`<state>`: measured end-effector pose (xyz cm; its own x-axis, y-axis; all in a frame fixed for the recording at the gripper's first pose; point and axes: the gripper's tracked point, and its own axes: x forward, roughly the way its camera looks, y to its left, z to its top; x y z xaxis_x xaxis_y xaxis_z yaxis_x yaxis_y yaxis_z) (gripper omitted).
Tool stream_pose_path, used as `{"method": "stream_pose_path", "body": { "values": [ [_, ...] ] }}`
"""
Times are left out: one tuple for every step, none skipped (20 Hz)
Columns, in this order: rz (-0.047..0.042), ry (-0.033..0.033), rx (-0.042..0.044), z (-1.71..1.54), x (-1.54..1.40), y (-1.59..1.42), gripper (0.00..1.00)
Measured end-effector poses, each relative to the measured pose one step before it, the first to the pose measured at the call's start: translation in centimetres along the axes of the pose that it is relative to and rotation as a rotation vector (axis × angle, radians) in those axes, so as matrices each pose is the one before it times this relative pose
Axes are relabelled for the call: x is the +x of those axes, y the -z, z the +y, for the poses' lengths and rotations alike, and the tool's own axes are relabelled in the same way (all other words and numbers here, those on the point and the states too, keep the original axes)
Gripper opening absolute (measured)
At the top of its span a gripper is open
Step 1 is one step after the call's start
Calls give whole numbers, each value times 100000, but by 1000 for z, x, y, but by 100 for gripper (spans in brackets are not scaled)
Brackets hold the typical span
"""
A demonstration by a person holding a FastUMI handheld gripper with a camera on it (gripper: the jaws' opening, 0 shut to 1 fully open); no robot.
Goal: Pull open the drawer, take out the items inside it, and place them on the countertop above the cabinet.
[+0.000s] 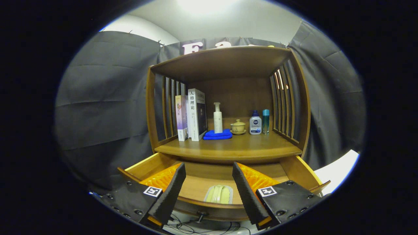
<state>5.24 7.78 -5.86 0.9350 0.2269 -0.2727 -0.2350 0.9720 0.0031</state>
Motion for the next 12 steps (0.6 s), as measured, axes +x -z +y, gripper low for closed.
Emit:
{"method": "stream_pose_path", "body": {
  "values": [
    [3635, -814, -1113, -157, 669, 138, 91],
    [3643, -1340, 96, 21, 711, 113, 91],
    [4477, -1878, 1460, 128, 648, 382, 91],
    [5629, -1515, 2542, 19, 744, 662, 91],
    [5812, -1392, 2493, -93, 753, 881, 91],
    [4782, 112, 914, -329, 583, 684, 91],
    [4667, 543, -505, -432, 838, 680, 91],
    [3058, 587, -2076, -408, 537, 539, 91],
    [2570, 213, -1410, -240, 553, 550, 91],
    [3124, -9, -665, -88, 455, 564, 91],
    [2958, -160, 641, -151, 423, 691, 91],
    [3051, -380, 733, -133, 344, 463, 92]
  ]
}}
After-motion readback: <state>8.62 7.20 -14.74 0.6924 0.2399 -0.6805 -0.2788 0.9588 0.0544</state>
